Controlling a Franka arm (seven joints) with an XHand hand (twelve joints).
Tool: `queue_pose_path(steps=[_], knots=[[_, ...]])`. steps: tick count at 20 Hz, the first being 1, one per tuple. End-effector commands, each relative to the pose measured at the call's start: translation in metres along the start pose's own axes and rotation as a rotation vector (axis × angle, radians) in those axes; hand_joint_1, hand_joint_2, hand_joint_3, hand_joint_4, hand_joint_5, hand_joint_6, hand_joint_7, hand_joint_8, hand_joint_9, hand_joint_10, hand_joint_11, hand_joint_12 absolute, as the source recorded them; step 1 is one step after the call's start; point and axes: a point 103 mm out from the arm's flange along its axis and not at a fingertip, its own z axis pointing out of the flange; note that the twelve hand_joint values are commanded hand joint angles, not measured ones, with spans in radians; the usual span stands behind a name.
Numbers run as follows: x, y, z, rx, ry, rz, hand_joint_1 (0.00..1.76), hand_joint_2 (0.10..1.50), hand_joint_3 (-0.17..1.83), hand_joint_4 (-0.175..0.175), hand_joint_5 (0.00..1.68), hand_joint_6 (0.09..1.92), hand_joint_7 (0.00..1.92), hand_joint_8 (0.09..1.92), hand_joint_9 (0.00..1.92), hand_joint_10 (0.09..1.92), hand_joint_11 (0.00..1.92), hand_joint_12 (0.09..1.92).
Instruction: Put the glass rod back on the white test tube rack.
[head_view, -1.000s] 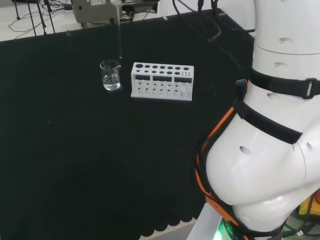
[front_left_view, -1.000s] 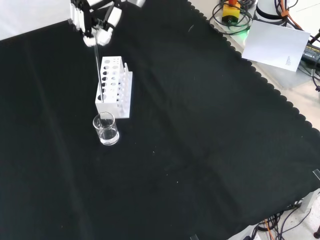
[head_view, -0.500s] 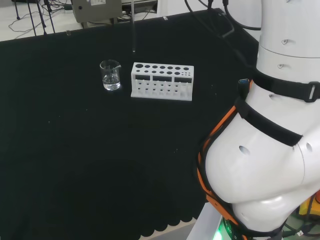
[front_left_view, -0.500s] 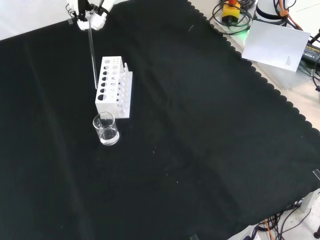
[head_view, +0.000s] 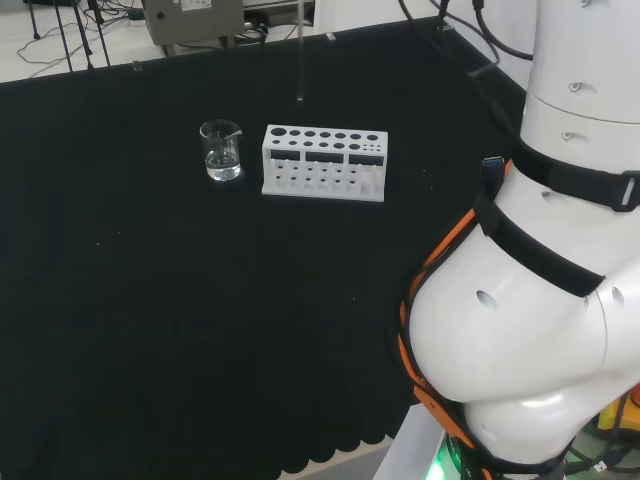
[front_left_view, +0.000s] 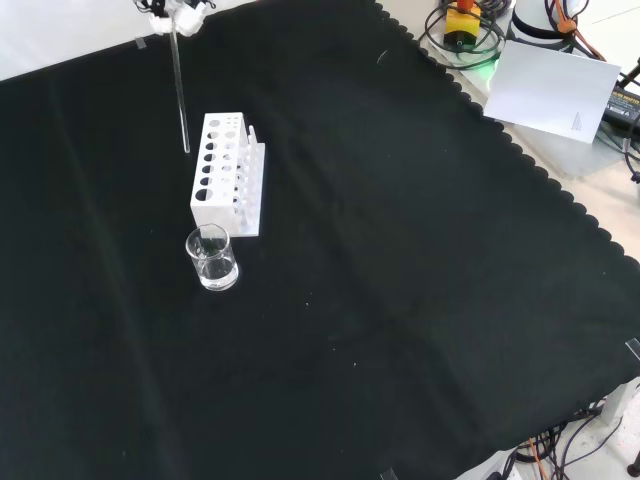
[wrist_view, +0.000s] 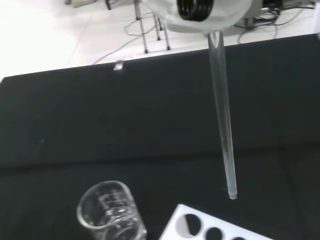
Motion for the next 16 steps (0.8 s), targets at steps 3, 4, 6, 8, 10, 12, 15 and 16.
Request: queue_pose_path(steps=[3, 4, 6, 8, 10, 12, 15, 16], knots=[[-0.036, -0.009, -0.001, 0.006, 0.005, 0.045, 1.30, 1.02, 0.02, -0.175, 1.32, 0.09, 1.16, 1.03, 1.72, 0.65, 1.20, 0.78], [-0.040, -0.009, -0.002, 0.007, 0.002, 0.057, 1.30, 1.02, 0.02, -0.175, 1.32, 0.09, 1.16, 1.03, 1.72, 0.65, 1.20, 0.78], [-0.048, -0.009, -0.001, 0.009, 0.002, 0.080, 1.30, 1.02, 0.02, -0.175, 1.32, 0.09, 1.16, 1.03, 1.72, 0.65, 1.20, 0.78], [-0.054, -0.010, -0.001, 0.011, 0.004, 0.095, 1.30, 1.02, 0.02, -0.175, 1.32, 0.09, 1.16, 1.03, 1.72, 0.65, 1.20, 0.78], [-0.062, -0.011, -0.001, 0.009, 0.012, 0.113, 1.30, 1.02, 0.02, -0.175, 1.32, 0.09, 1.16, 1.03, 1.72, 0.65, 1.20, 0.78], [-0.068, -0.012, -0.001, 0.010, 0.011, 0.127, 1.30, 1.02, 0.02, -0.175, 1.32, 0.09, 1.16, 1.03, 1.72, 0.65, 1.21, 0.78], [-0.063, -0.007, 0.001, 0.020, -0.009, 0.138, 1.30, 1.02, 0.02, -0.175, 1.32, 0.09, 1.16, 1.03, 1.72, 0.65, 1.20, 0.78], [-0.063, -0.007, 0.001, 0.021, -0.009, 0.138, 1.30, 1.02, 0.02, -0.175, 1.32, 0.09, 1.16, 1.03, 1.72, 0.65, 1.20, 0.78]])
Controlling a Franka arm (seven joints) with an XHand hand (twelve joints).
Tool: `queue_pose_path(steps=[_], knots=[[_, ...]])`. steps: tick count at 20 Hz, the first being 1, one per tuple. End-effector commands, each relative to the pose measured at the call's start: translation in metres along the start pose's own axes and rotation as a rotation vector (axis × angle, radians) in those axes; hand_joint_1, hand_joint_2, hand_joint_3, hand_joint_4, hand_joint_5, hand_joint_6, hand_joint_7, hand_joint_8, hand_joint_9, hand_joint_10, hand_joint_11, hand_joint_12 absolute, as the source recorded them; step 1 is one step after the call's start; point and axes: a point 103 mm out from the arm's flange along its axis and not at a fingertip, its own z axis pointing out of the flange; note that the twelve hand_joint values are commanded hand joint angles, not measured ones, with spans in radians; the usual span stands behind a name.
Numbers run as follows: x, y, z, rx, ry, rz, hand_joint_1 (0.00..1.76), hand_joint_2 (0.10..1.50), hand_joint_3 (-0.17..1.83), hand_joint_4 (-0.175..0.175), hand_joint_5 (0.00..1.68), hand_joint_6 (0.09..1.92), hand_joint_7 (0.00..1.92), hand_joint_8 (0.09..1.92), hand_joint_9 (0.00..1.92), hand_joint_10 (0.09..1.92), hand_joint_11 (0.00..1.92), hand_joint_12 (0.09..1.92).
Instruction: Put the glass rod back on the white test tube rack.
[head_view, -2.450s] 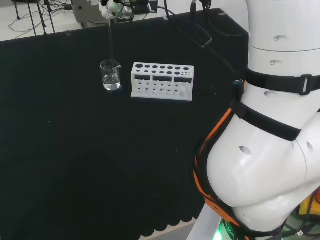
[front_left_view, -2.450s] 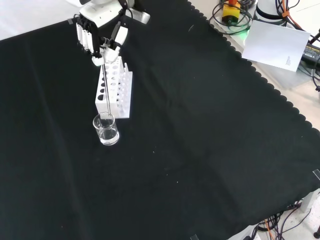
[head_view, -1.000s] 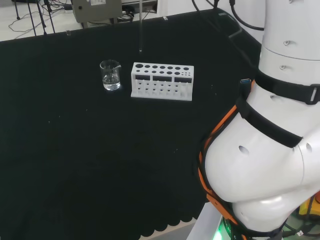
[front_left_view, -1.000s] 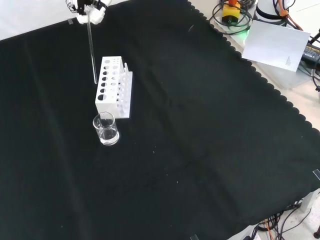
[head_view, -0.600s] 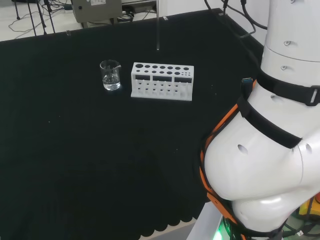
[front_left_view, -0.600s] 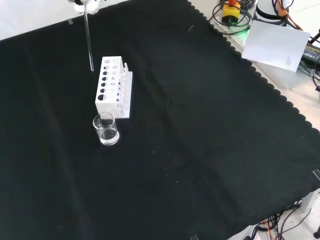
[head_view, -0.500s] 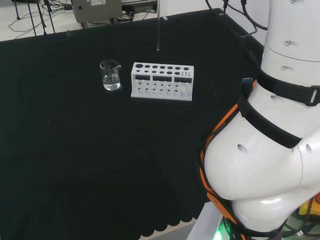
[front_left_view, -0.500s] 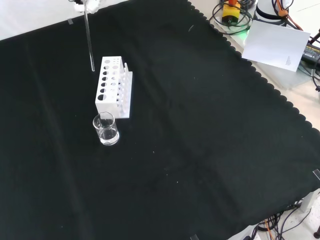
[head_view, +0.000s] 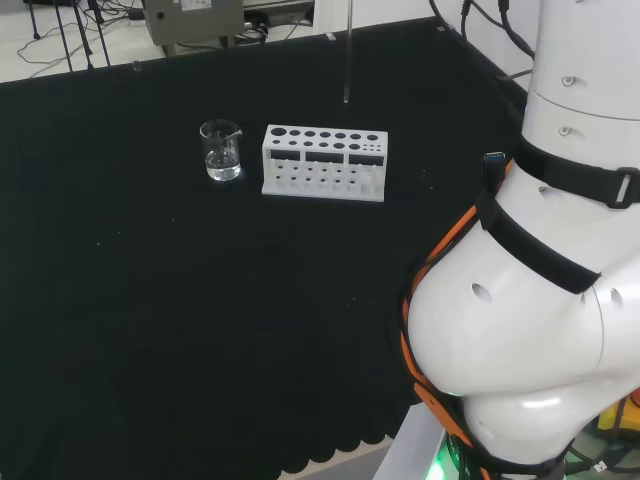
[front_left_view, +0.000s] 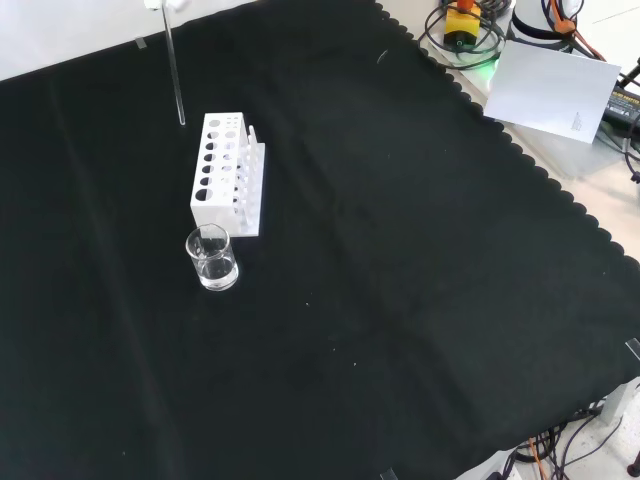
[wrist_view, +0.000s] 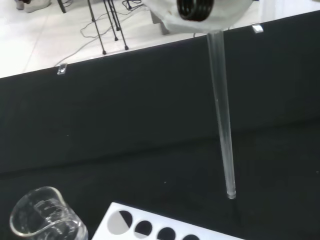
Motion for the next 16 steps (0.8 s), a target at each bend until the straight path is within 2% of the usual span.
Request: queue_pose_path(steps=[1, 16], knots=[[0.0031, 0.0041, 0.0019, 0.012, -0.018, 0.018, 1.30, 1.03, 0.02, -0.175, 1.32, 0.09, 1.16, 1.03, 1.72, 0.65, 1.20, 0.78], [-0.0064, -0.0007, 0.0001, 0.002, -0.018, 0.029, 1.30, 1.03, 0.02, -0.175, 1.32, 0.09, 1.16, 1.03, 1.72, 0.65, 1.21, 0.78]])
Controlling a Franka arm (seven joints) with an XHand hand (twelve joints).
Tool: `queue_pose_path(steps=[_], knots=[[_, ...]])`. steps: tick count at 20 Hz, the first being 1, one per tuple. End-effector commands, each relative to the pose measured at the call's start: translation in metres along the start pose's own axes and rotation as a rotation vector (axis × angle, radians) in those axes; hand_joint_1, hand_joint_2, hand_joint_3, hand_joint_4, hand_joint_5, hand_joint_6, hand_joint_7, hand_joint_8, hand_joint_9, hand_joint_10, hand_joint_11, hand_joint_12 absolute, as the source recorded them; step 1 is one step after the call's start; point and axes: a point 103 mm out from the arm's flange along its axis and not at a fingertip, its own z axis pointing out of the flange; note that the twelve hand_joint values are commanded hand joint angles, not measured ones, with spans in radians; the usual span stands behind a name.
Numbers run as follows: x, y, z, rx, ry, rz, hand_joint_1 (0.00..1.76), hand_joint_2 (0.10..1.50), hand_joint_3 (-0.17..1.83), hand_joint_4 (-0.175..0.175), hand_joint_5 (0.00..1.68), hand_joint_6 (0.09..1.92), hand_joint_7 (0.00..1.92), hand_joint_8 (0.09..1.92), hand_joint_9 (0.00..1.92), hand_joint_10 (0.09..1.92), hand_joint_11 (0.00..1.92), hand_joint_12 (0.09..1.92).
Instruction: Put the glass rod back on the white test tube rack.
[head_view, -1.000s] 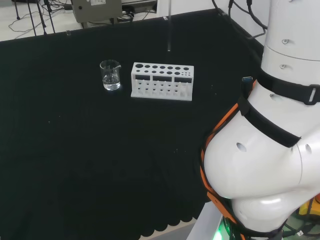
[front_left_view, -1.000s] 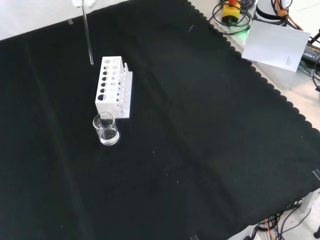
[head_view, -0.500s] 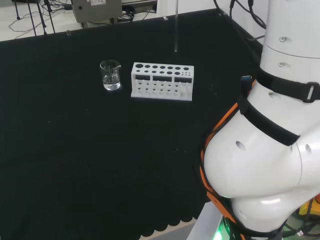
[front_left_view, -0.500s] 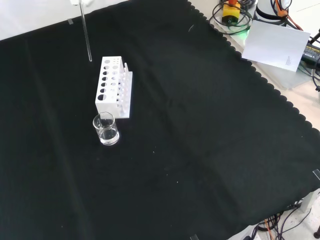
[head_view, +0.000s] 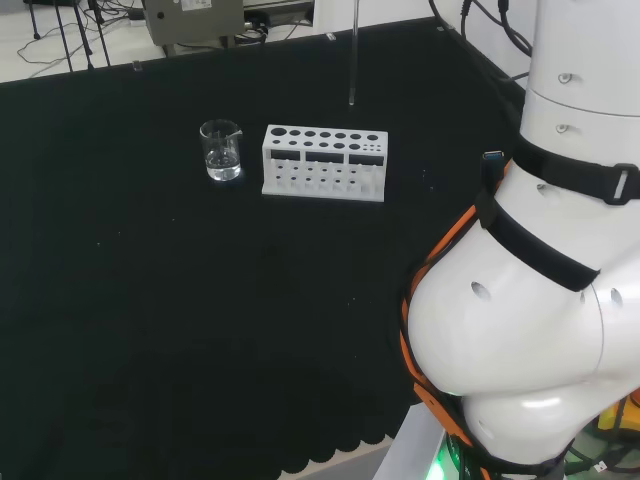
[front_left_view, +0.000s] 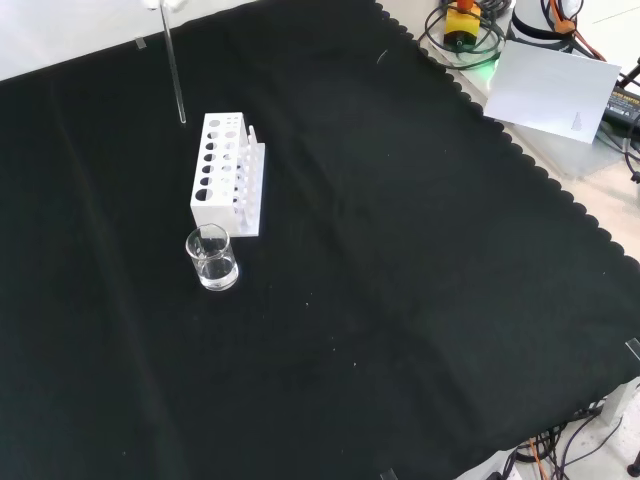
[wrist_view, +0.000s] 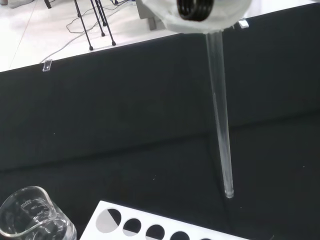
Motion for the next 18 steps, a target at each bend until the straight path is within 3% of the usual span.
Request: queue_pose_path(steps=[1, 5, 8, 10, 18], knots=[[-0.003, -0.003, -0.001, -0.013, -0.007, 0.002, 1.30, 1.03, 0.02, -0.175, 1.32, 0.09, 1.16, 1.03, 1.72, 0.65, 1.21, 0.78], [-0.007, -0.009, -0.001, -0.028, 0.006, 0.005, 1.30, 1.03, 0.02, -0.175, 1.32, 0.09, 1.16, 1.03, 1.72, 0.65, 1.21, 0.78], [-0.025, -0.039, -0.002, -0.056, 0.032, 0.011, 1.30, 1.03, 0.02, -0.175, 1.32, 0.09, 1.16, 1.03, 1.72, 0.65, 1.21, 0.78], [-0.018, -0.031, 0.001, -0.007, 0.009, 0.027, 1.30, 1.03, 0.02, -0.175, 1.32, 0.09, 1.16, 1.03, 1.72, 0.65, 1.21, 0.78], [-0.018, -0.040, 0.001, -0.033, 0.007, 0.018, 1.30, 1.03, 0.02, -0.175, 1.32, 0.09, 1.16, 1.03, 1.72, 0.65, 1.21, 0.78]])
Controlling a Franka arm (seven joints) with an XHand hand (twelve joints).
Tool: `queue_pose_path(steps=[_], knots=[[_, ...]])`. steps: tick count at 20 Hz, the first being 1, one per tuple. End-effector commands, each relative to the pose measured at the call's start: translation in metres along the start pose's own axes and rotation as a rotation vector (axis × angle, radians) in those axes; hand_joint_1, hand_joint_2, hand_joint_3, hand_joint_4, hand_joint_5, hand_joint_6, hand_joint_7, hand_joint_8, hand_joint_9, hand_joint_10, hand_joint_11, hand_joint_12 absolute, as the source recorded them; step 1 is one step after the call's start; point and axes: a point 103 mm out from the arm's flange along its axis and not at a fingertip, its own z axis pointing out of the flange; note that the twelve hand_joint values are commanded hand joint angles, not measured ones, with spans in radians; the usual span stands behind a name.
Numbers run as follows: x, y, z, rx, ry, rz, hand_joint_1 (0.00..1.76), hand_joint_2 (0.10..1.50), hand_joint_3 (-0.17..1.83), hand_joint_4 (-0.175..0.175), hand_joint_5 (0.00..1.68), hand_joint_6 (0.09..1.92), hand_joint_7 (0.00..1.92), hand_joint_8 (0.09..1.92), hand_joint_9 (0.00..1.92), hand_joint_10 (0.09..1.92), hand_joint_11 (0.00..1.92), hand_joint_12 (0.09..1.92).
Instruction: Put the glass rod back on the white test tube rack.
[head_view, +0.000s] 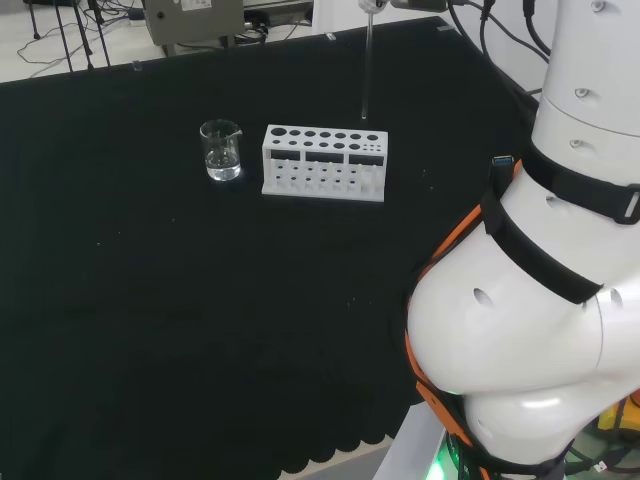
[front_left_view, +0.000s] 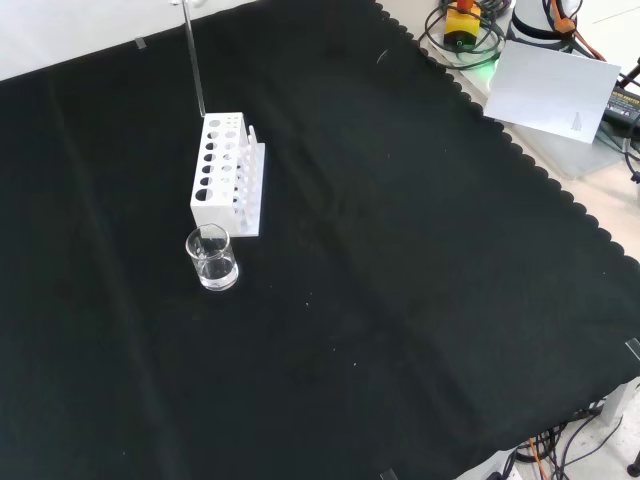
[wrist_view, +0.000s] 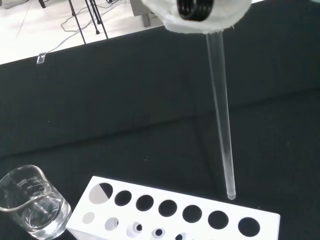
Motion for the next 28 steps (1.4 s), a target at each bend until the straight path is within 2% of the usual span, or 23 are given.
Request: queue_pose_path(steps=[1, 6, 8, 11, 16, 28], knots=[[-0.004, -0.008, -0.010, -0.038, -0.007, -0.005, 1.30, 1.03, 0.02, -0.175, 1.32, 0.09, 1.16, 1.03, 1.72, 0.65, 1.21, 0.78], [-0.003, -0.014, -0.011, -0.053, 0.007, -0.013, 1.30, 1.03, 0.02, -0.175, 1.32, 0.09, 1.16, 1.03, 1.72, 0.66, 1.21, 0.78], [-0.004, -0.025, -0.010, -0.072, 0.017, -0.024, 1.30, 1.03, 0.02, -0.175, 1.32, 0.09, 1.16, 1.03, 1.72, 0.66, 1.21, 0.78], [0.000, -0.038, -0.011, -0.048, 0.017, -0.032, 1.30, 1.03, 0.02, -0.175, 1.32, 0.09, 1.16, 1.03, 1.72, 0.66, 1.21, 0.78], [0.006, -0.029, -0.008, -0.007, 0.013, -0.030, 1.30, 1.03, 0.01, -0.175, 1.32, 0.09, 1.16, 1.03, 1.72, 0.66, 1.21, 0.78], [0.014, -0.022, -0.002, 0.008, 0.001, -0.034, 1.30, 1.03, 0.01, -0.175, 1.33, 0.09, 1.16, 1.03, 1.72, 0.66, 1.21, 0.78]])
